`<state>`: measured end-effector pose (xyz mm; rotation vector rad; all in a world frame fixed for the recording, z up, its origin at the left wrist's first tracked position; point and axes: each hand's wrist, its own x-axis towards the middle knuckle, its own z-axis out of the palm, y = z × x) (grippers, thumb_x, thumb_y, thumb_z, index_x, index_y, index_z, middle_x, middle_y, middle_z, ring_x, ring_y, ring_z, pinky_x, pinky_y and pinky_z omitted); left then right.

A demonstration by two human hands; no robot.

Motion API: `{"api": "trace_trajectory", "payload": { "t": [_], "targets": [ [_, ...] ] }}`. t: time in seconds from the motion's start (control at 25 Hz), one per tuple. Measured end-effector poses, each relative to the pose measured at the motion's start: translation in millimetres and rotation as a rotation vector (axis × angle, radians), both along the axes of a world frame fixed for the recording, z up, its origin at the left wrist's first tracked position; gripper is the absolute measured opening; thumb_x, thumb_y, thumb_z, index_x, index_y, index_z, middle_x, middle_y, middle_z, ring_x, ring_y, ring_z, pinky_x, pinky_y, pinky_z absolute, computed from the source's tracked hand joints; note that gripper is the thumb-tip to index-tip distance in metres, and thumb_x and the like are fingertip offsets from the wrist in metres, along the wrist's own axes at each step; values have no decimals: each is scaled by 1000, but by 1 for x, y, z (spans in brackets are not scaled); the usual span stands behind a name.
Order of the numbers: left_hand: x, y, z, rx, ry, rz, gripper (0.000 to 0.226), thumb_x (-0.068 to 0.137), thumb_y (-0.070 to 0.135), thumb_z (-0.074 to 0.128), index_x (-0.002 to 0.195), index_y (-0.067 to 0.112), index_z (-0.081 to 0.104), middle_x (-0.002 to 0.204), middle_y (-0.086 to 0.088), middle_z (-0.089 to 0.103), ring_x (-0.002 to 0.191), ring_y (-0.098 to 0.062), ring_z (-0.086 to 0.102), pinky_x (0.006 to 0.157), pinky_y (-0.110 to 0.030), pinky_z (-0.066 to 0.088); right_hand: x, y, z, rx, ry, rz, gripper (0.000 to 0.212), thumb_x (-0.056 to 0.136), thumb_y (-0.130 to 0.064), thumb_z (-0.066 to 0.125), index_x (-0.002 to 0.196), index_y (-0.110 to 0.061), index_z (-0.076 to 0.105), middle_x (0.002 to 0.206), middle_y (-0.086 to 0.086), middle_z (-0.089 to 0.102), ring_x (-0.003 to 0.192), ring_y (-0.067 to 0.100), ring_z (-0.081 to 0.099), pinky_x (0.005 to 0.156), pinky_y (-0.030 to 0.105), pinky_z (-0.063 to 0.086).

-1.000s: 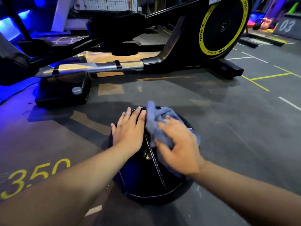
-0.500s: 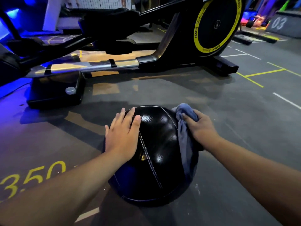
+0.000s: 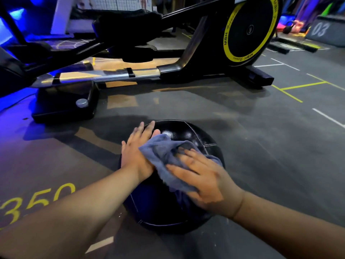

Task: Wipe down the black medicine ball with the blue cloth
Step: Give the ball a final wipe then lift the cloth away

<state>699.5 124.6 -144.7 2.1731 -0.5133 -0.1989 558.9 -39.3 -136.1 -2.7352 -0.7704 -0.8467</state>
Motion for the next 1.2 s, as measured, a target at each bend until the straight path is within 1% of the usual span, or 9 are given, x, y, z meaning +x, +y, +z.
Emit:
{"api": "trace_trajectory", "payload": {
  "t": [0.04, 0.24, 0.36, 0.48, 0.72, 0.8, 0.92, 1.04, 1.2],
  "targets": [
    [0, 0, 2, 153, -93, 55, 52, 93, 60, 19, 145, 54, 19, 163, 10, 10, 150, -12, 5, 121, -49, 3, -4, -16, -4, 42, -4, -68, 39, 90, -19, 51, 125, -8, 62, 126, 19, 64, 120, 30, 57, 107, 37, 43],
    [-15, 6, 8, 132, -102, 124, 53, 100, 54, 15, 150, 41, 25, 163, 8, 13, 150, -12, 3, 119, -55, -2, -15, -46, 20, 674, 282, -645, 18, 87, -16, 65, 101, -27, 68, 81, -7, 73, 73, 8, 69, 65, 19, 50],
    [-15, 10, 18, 269, -126, 120, 56, 100, 54, 13, 152, 35, 21, 164, 1, 8, 150, -19, 1, 117, -60, -2, -19, -39, 56, 1194, 525, -555, 11, 91, -7, 64, 92, -15, 71, 73, -6, 71, 68, 7, 64, 59, 18, 49],
    [-23, 11, 32, 487, -397, 112, 55, 101, 50, 23, 150, 26, 26, 161, -7, 19, 146, -27, 19, 116, -56, 16, -34, -29, 90, 1503, 681, -422, 13, 93, -8, 61, 102, -8, 71, 88, 8, 72, 77, 19, 66, 66, 25, 54],
    [-70, 25, 93, 214, -351, -100, 34, 99, 45, 39, 121, 26, 56, 122, 0, 60, 111, -22, 56, 88, -36, 44, -65, -2, 146, 1571, 947, -453, 36, 85, -19, 55, 113, 0, 67, 105, 21, 68, 95, 31, 62, 91, 40, 47],
    [-101, 31, 123, 8, -27, -239, 28, 94, 54, 46, 101, 30, 60, 100, 4, 67, 89, -16, 64, 77, -34, 51, -75, 9, 164, 1552, 922, -416, 33, 85, -13, 53, 112, 2, 64, 111, 27, 66, 96, 33, 62, 93, 44, 49],
    [-148, 46, 146, -97, 508, -453, 57, 72, 73, 58, 116, 37, 56, 110, 10, 69, 93, -12, 69, 86, -41, 54, -89, 27, 189, 1573, 861, -251, 33, 89, -2, 48, 120, -2, 61, 113, 27, 68, 91, 34, 68, 81, 43, 58],
    [-167, 64, 137, -68, 470, -477, 31, 82, 42, 72, 106, 25, 64, 98, 4, 73, 89, -15, 67, 79, -34, 53, -102, 46, 194, 1580, 813, -183, 33, 90, 4, 49, 119, -5, 62, 108, 23, 70, 91, 33, 70, 73, 38, 59],
    [-164, 80, 134, -187, 464, -181, 12, 93, 16, 58, 102, 7, 58, 86, -18, 67, 74, -24, 61, 61, -34, 50, -114, 63, 177, 1461, 705, -303, 33, 86, 11, 54, 101, -15, 67, 93, 12, 73, 76, 24, 71, 67, 32, 59]
  ]
}}
